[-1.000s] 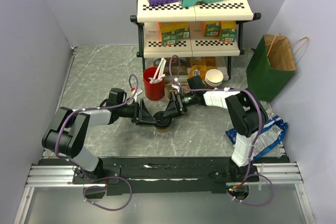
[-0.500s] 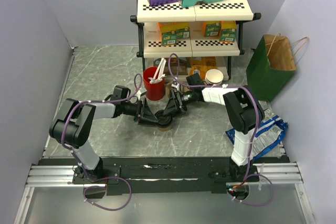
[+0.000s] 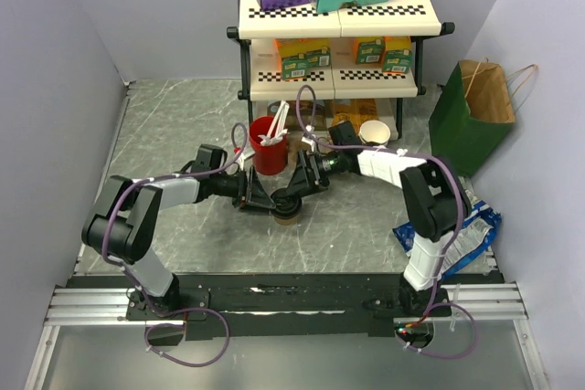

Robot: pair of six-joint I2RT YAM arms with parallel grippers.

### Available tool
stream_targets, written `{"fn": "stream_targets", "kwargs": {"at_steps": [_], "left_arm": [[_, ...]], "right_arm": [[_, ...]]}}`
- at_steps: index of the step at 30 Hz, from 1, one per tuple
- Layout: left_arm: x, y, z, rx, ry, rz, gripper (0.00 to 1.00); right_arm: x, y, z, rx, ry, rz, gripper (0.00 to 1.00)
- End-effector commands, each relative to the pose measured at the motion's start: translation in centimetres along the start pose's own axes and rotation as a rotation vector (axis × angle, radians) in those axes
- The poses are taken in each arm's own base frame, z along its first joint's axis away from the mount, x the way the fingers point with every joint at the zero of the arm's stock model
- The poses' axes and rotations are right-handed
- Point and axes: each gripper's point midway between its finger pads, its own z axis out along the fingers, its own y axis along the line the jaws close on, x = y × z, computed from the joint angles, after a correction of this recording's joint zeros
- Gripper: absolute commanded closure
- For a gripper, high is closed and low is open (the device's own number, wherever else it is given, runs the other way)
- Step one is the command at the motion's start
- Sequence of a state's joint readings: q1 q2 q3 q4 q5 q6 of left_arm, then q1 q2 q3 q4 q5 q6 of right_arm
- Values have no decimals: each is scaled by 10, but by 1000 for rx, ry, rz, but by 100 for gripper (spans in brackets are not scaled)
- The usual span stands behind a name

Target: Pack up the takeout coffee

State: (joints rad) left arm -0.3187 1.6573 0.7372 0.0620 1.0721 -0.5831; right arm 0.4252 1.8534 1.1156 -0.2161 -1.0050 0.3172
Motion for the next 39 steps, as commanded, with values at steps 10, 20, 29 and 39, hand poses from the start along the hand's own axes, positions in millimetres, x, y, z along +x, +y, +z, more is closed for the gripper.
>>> {"fn": "stream_targets", "kwargs": {"at_steps": [10, 20, 29, 39], "left_arm": [[-29, -9, -19, -121, -138, 207, 35], [-25, -12, -35, -73, -161, 195, 35], [-21, -5, -53, -78, -208, 133, 35], [10, -14, -67, 2, -160, 86, 35]], "right_arm": [[13, 2, -20, 81, -25, -77, 11], [4, 37, 10, -156, -23, -108, 11], [30, 53, 50, -260, 131, -59, 11], [31, 58, 41, -244, 120, -95, 12]]}}
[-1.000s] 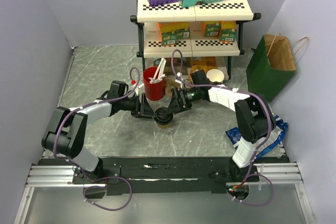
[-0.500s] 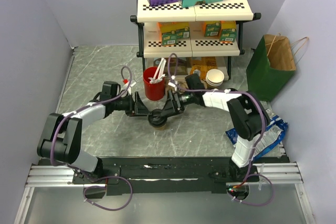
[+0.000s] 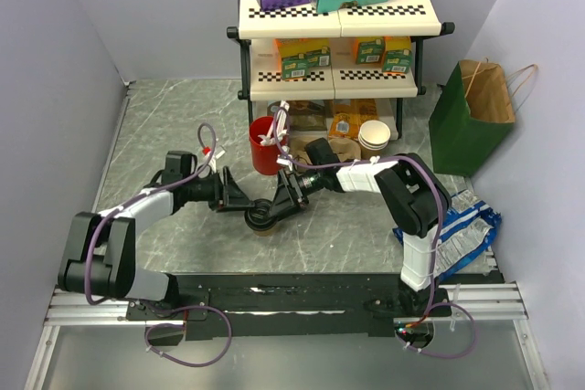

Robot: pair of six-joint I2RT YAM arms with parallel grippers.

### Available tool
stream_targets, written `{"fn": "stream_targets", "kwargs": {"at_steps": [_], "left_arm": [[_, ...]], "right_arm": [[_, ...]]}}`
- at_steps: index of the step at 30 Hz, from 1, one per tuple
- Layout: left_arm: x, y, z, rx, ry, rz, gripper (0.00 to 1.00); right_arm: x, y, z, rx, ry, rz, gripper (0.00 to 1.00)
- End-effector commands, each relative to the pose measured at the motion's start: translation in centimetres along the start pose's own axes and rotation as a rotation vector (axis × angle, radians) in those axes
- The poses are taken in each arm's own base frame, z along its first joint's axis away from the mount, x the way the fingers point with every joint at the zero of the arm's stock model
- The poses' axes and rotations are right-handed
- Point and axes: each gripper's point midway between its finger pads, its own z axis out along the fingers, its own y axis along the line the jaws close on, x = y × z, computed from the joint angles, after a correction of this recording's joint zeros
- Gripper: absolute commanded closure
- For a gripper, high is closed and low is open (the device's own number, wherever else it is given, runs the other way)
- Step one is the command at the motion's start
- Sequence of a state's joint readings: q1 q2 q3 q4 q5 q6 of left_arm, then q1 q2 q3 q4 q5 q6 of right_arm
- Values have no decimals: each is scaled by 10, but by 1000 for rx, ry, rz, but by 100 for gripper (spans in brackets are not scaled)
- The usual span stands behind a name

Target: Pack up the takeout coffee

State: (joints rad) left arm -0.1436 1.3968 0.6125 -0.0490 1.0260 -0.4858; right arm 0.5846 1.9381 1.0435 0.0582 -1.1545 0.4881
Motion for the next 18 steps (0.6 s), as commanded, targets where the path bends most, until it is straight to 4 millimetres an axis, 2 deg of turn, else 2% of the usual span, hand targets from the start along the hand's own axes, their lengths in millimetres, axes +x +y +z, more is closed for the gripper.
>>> {"fn": "stream_targets", "kwargs": {"at_steps": [1, 3, 10, 15, 18], "left_arm": [[12, -19, -13, 92, 29, 23, 35], [15, -22, -13, 115, 30, 14, 35], [16, -5, -6, 77, 53, -51, 35], [19, 29, 3, -42, 73, -133, 37], [24, 49, 7, -119, 69, -193, 38]], "right_arm": [[-13, 25, -9, -32, -22, -109, 12], [-13, 25, -9, -32, -21, -103, 12], [-13, 12, -3, -25, -8, -42, 13], [-9, -5, 0, 29, -6, 23, 16], [-1, -25, 2, 89, 11, 89, 19]]}}
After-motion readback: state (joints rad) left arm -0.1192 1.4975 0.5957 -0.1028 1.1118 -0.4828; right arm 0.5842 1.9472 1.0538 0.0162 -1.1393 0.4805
